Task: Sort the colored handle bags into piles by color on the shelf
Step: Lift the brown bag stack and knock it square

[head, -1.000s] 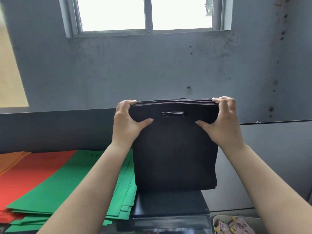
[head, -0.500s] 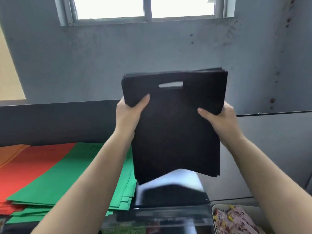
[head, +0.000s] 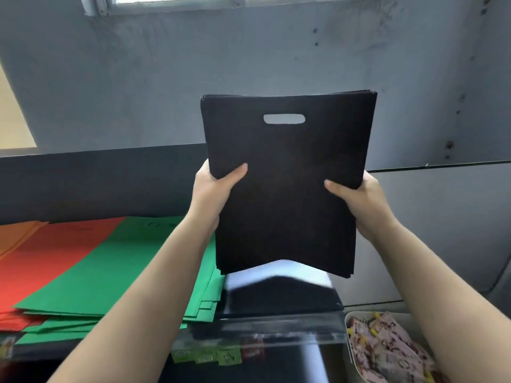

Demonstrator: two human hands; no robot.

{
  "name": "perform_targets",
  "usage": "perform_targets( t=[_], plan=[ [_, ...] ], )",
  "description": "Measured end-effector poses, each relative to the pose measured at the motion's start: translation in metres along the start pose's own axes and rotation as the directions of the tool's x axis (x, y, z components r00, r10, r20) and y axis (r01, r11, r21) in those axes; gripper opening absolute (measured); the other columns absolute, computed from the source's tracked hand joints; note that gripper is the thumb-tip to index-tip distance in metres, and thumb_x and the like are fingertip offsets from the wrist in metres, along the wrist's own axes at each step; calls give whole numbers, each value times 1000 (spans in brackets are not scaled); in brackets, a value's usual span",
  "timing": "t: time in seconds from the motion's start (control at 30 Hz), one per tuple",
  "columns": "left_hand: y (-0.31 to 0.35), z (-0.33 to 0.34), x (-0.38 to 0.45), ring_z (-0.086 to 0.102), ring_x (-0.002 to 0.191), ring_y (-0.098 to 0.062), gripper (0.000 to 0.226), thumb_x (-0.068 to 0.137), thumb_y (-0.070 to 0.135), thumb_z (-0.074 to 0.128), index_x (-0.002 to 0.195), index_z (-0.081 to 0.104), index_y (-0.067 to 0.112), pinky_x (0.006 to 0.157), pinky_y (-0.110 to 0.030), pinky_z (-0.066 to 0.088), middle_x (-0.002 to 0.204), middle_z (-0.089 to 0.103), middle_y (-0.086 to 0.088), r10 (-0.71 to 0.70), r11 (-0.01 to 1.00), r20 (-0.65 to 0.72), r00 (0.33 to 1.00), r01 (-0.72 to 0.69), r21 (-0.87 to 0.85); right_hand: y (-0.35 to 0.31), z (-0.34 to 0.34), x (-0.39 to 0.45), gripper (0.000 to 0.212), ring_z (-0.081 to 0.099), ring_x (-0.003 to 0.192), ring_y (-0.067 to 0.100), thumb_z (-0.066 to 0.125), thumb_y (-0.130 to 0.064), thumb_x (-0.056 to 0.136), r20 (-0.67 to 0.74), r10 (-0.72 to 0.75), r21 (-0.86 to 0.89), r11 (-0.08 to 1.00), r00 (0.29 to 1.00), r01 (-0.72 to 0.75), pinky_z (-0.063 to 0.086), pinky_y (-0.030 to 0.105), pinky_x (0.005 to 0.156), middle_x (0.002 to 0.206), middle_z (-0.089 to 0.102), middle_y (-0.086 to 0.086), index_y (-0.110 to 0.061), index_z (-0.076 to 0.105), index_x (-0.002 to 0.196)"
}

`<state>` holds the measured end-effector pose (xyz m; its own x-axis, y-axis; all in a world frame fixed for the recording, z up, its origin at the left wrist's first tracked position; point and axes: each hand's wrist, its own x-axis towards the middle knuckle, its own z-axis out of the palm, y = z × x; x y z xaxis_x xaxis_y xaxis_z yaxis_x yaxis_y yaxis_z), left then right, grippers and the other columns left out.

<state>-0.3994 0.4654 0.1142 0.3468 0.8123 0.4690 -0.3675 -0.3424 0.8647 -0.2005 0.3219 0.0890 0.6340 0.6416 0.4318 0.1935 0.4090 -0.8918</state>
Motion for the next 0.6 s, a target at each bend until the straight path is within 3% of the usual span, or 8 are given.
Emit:
perform_targets(
  t=[0.1,0.17,0.23,0.37,0.5,0.6],
  plan=[
    [-22,-15,-11,69,95,-15,35,75,11,77,106,64,21,75,-24,55,103,73,3,-124,992,14,992,124,-8,16,-10,-9,35,68,93,11,72,-12,81,28,100,-14,995,995,-99,54,24,73,104,70,-7,-22,61,113],
    [-47,-24,-28,68,96,-13,32,77,14,76,106,64,21,75,-22,53,105,72,2,-244,969,27,969,243,35,36,-14,-24,27,66,94,9,72,-20,82,11,148,-70,987,989,-147,50,21,71,102,69,-12,-30,61,105],
    [-61,-23,-40,69,95,-11,26,78,18,76,101,66,23,74,-21,52,100,73,6,-279,960,-2,960,278,31,48,-11,-36,21,65,89,4,72,-20,82,-42,110,-86,990,993,-114,50,20,69,94,68,-17,-34,61,94],
    [-47,-14,-32,69,93,-10,12,82,23,73,93,69,23,75,-22,54,94,74,8,-132,991,-39,990,133,21,32,-4,-30,20,68,81,0,69,-13,85,-51,21,-45,999,998,-23,53,14,63,85,71,-21,-31,64,90],
    [-48,-25,-35,69,91,-8,28,78,17,76,103,63,21,71,-18,54,97,73,8,-108,992,-61,992,111,59,36,-13,-33,25,68,87,4,70,-13,83,35,100,-57,994,994,-98,53,16,65,94,71,-17,-32,62,97],
    [-61,-27,-50,65,101,-10,43,81,14,73,120,55,18,85,-26,53,111,68,3,-58,985,-105,993,74,157,56,-10,-47,31,62,97,4,68,-11,85,-72,41,-135,990,997,-50,51,22,76,103,65,-16,-29,56,108]
  ],
)
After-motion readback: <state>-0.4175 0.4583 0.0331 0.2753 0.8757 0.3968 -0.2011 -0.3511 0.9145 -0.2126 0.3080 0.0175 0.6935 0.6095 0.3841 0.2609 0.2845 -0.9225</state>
